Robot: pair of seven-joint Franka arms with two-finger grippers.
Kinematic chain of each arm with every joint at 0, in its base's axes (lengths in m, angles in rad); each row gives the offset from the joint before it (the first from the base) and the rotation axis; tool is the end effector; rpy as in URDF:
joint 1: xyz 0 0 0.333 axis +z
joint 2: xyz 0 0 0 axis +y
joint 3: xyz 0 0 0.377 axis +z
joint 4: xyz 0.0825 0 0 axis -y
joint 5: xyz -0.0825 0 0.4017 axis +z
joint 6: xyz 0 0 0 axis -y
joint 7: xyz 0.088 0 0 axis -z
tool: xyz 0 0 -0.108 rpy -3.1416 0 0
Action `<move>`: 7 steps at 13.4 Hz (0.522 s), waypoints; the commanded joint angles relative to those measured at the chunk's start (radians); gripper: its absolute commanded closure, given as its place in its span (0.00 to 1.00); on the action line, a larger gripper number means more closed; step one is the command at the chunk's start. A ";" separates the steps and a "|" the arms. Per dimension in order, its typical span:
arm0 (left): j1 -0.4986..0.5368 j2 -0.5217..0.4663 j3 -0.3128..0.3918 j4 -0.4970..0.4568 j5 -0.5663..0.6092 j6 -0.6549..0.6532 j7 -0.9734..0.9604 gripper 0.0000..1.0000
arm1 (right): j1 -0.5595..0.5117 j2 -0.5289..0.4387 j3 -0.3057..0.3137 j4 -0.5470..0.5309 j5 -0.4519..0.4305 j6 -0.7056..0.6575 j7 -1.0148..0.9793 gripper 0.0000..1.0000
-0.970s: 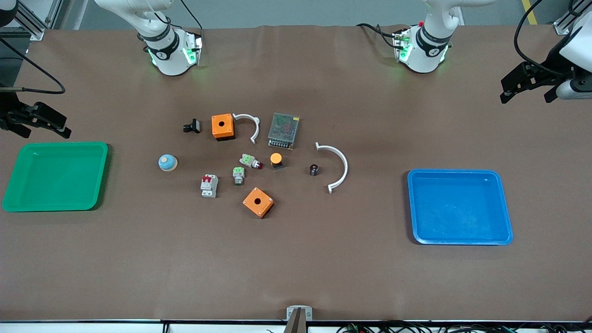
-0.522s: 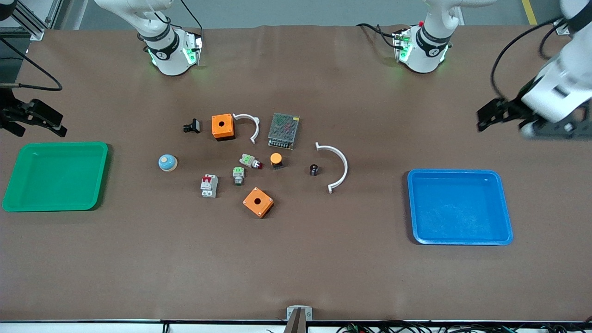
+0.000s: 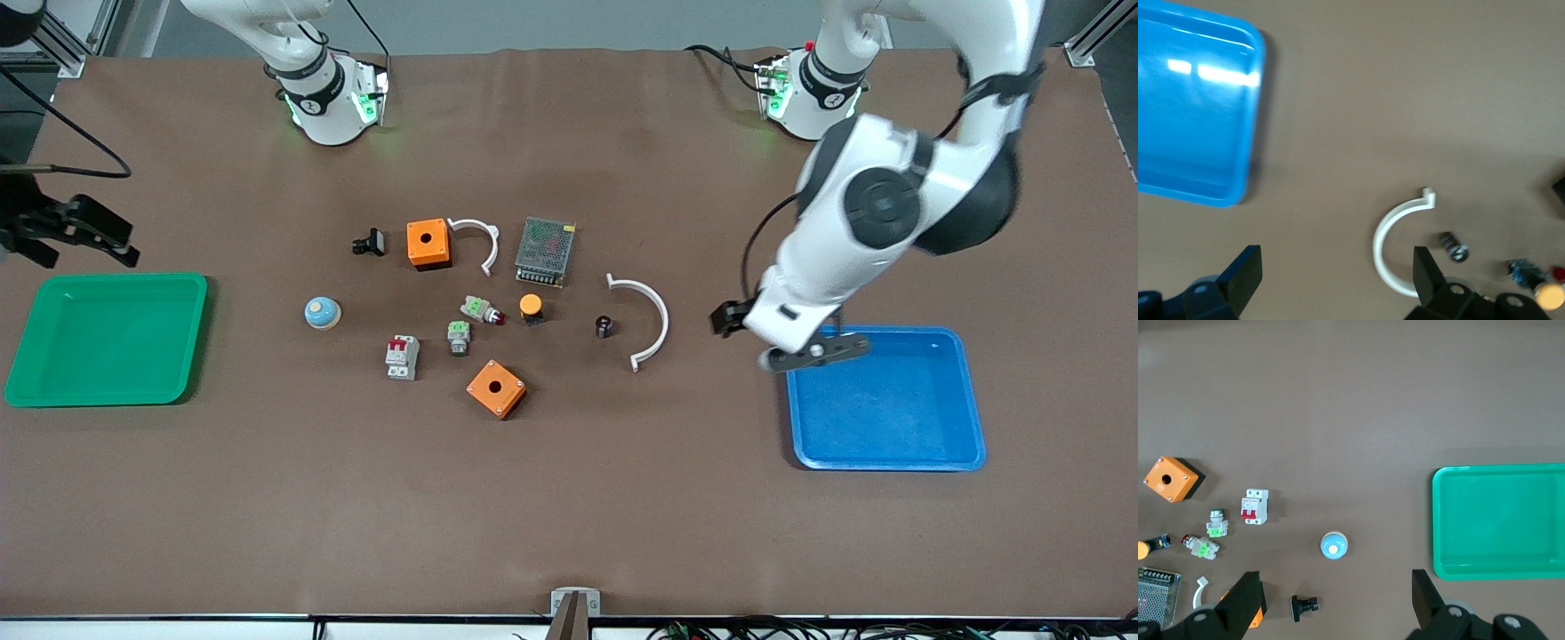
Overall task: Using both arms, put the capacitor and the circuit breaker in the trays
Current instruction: 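Lower the left gripper over the capacitor while the right gripper reaches the breaker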
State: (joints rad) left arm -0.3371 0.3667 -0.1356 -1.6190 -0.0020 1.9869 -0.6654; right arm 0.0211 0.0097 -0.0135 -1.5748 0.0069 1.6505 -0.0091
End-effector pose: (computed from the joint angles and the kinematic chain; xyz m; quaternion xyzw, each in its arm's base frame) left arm 0.6295 -0.3080 0.4630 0.9946 0.1011 -0.0117 0.0224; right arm 0.5839 0.0052 0.6842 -0.9994 -0.0082 -0.0330 0.0034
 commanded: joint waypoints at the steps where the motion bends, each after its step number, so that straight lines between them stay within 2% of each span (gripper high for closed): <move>1: -0.095 0.101 0.008 0.037 0.016 0.110 -0.162 0.00 | 0.095 0.079 0.000 -0.005 -0.004 0.011 0.014 0.00; 2: -0.117 0.133 0.007 0.041 0.026 0.145 -0.210 0.00 | 0.135 0.111 0.000 -0.004 -0.004 0.017 0.018 0.00; 5: -0.175 0.204 0.007 0.028 0.031 0.246 -0.339 0.01 | 0.230 0.206 0.001 -0.037 -0.004 0.122 0.196 0.00; 7: -0.209 0.242 0.007 0.031 0.040 0.270 -0.417 0.03 | 0.269 0.277 0.001 -0.053 -0.002 0.190 0.213 0.00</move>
State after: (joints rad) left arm -0.5181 0.5688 -0.1354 -1.6118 0.0134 2.2352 -1.0082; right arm 0.2593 0.2306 -0.0047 -1.6223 0.0070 1.7944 0.1725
